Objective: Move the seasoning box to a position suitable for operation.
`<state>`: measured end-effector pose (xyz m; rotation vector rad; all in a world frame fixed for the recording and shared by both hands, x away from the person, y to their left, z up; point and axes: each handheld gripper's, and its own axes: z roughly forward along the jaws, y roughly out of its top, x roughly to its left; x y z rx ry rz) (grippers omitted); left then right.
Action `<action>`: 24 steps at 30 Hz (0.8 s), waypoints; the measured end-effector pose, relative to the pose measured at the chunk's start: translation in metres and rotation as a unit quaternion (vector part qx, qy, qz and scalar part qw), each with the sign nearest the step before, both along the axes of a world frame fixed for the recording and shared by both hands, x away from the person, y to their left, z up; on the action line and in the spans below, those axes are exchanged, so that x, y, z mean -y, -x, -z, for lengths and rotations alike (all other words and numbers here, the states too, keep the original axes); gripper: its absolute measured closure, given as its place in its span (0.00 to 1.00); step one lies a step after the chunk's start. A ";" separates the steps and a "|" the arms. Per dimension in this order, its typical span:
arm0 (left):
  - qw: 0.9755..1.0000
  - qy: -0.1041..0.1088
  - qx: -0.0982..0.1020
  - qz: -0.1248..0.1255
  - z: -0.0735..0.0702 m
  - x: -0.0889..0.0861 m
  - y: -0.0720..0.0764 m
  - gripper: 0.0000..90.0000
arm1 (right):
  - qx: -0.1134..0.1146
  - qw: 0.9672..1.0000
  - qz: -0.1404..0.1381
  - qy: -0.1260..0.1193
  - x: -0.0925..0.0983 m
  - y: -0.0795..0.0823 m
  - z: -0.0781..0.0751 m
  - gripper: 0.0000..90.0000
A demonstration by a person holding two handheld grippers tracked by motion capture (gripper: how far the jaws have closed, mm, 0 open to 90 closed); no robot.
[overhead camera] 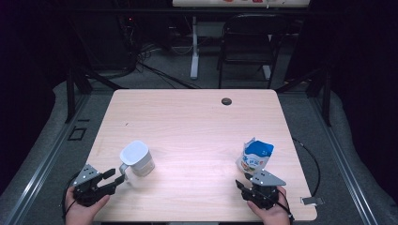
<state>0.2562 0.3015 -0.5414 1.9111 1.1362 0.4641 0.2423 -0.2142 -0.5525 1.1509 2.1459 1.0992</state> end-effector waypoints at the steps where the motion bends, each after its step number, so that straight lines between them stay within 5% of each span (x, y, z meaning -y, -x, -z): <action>1: 1.000 -0.002 0.000 -0.005 0.001 0.005 -0.002 0.55 | 0.001 1.000 0.000 0.002 0.000 0.000 0.000 0.62; 9: 0.999 -0.021 -0.011 -0.035 0.009 0.020 -0.014 0.54 | -0.005 1.000 -0.002 0.009 0.001 0.002 0.000 0.62; 24: 0.998 -0.017 -0.007 -0.057 0.012 0.015 -0.026 0.61 | -0.003 1.000 0.011 0.006 0.008 0.010 0.001 0.61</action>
